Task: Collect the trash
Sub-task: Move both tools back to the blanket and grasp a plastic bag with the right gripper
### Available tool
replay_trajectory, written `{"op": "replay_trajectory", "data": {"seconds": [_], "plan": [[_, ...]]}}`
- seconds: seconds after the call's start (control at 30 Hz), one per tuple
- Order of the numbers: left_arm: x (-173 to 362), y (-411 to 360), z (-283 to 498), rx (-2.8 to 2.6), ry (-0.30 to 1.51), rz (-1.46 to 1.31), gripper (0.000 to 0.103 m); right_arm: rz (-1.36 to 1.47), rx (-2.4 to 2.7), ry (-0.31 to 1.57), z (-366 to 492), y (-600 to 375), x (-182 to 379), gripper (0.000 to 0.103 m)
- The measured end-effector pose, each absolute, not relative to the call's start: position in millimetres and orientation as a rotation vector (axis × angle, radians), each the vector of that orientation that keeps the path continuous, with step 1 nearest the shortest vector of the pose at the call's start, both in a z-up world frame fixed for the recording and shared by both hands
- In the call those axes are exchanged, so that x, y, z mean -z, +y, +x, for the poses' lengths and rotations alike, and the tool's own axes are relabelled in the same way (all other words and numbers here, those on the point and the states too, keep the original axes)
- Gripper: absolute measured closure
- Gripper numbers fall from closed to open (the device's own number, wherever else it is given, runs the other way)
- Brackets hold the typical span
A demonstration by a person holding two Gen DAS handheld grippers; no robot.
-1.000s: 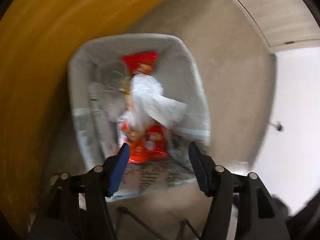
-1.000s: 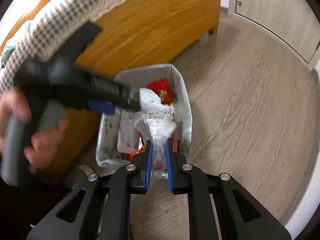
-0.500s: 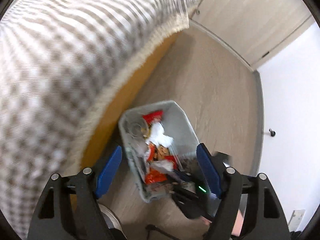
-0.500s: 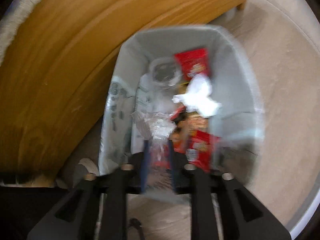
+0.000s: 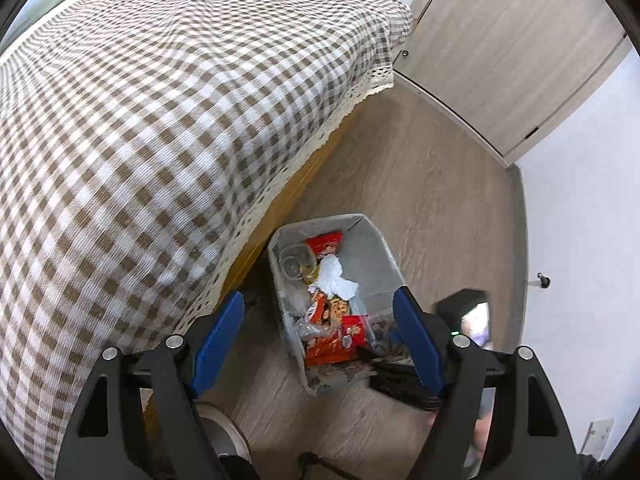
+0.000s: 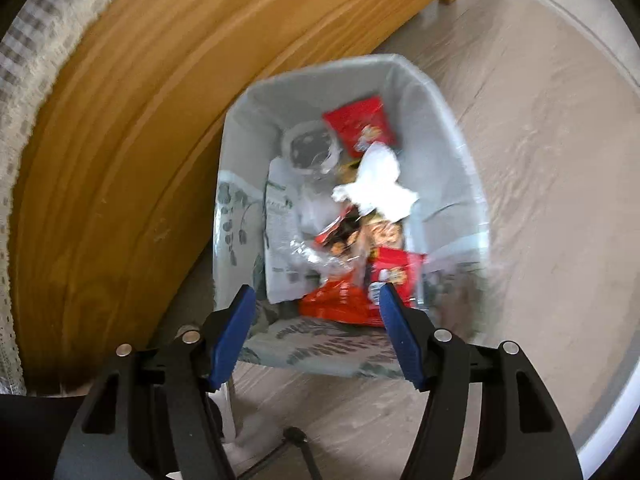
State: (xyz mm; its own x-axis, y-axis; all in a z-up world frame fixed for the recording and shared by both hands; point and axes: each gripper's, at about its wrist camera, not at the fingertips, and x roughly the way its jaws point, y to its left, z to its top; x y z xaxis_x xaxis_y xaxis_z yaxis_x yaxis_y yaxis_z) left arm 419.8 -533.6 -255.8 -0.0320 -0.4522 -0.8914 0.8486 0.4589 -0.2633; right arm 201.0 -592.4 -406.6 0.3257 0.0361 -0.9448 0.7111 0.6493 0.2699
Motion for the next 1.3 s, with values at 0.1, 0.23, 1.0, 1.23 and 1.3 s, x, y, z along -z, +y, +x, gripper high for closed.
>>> {"op": "replay_trajectory", "data": {"seconds": [0.1,0.23,1.0,1.23,1.3], "plan": [[253,-521,420,1.073,1.173,0.411,0.029,0.721,0.542,1.157,194,-594,385,0.041],[229,-494,423,1.098,1.136,0.298,0.029,0.614,0.577,1.082,192,-591,329,0.041],[130,-88,649,0.393,0.694,-0.207,0.029,-0.305,0.085,0.695,491,-307,111,0.041],[142,-17,688,0.307,0.718,-0.490,0.029,-0.339,-0.040,0.769,651,-245,119,0.041],[139,-12,691,0.314,0.703,-0.493,0.029,-0.371,-0.063,0.807,686,-223,131,0.041]]}}
